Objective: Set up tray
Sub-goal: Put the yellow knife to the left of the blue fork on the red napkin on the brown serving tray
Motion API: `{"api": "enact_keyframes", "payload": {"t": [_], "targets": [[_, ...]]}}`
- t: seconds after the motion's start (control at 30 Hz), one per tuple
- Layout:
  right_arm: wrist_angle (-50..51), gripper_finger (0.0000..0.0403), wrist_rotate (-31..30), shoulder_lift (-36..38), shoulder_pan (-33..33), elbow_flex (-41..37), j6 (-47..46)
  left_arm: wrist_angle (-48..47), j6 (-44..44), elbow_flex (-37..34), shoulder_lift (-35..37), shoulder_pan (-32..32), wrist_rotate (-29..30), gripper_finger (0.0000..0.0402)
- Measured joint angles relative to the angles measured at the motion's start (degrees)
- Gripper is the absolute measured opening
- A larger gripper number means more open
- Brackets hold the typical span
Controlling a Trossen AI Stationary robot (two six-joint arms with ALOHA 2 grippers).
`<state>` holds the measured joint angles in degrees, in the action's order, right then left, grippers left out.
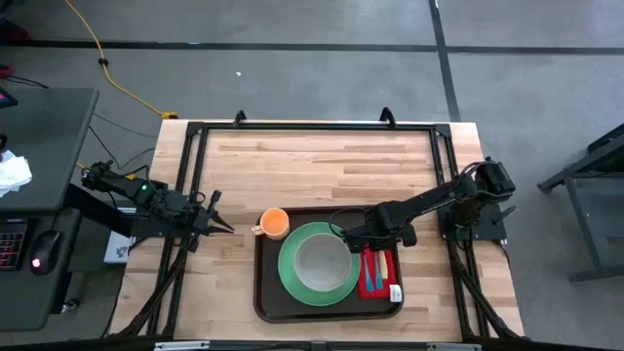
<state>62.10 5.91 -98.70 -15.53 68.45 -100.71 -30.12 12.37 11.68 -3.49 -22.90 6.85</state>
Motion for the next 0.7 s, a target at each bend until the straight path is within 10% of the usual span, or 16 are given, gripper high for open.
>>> {"api": "enact_keyframes", "payload": {"t": [0.7], "targets": [[2.3, 0.0031, -1.6, 0.0, 0.0, 0.0, 2.0, 7.5, 6.8, 0.0, 0.0, 0.0, 1.2, 0.0062]]}}
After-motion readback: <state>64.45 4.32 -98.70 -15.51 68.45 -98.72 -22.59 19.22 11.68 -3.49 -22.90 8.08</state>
